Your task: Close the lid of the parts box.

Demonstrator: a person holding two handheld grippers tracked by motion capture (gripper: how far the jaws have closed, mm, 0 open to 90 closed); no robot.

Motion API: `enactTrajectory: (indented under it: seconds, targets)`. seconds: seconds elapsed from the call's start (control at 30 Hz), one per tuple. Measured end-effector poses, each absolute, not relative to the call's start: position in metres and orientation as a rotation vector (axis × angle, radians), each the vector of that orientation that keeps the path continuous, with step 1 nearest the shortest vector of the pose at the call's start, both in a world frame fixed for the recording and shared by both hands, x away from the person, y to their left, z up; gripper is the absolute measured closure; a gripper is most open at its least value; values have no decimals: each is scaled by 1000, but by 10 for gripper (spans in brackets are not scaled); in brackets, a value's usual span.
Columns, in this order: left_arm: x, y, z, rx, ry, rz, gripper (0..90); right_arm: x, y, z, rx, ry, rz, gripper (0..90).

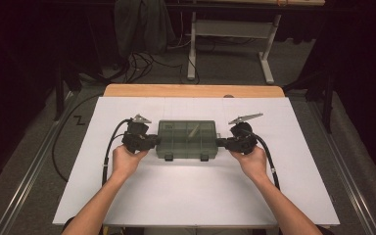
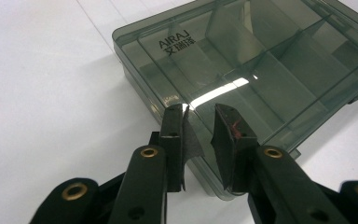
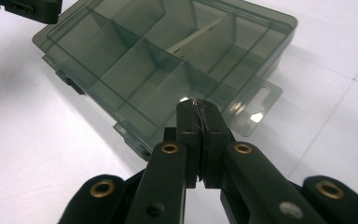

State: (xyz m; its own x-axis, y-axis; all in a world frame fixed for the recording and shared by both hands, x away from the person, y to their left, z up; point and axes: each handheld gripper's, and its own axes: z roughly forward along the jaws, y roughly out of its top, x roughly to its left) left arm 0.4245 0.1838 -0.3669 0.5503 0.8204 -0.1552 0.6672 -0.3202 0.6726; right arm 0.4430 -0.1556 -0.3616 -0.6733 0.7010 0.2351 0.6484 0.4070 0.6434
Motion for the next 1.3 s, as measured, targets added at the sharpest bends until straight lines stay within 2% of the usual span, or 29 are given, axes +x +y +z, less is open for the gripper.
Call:
enactTrajectory:
  seconds: [0.37, 0.5, 0.63, 0.87, 1.3]
  targets:
    - [422, 180, -371, 2096, 1185, 291, 727, 442, -149, -367, 1207, 2606, 1086, 896]
    - [420, 182, -370, 2073, 1186, 309, 634, 439, -152, -364, 1190, 2596, 1101, 865]
    - [416, 185, -368, 2045, 1186, 328, 537, 434, -161, -362, 1190, 2564, 1108, 810]
    - [403, 192, -360, 1987, 1166, 373, 459, 425, -180, -357, 1185, 2503, 1134, 742]
    - [368, 207, -361, 1902, 1122, 452, 432, 402, -214, -359, 1189, 2364, 1229, 598]
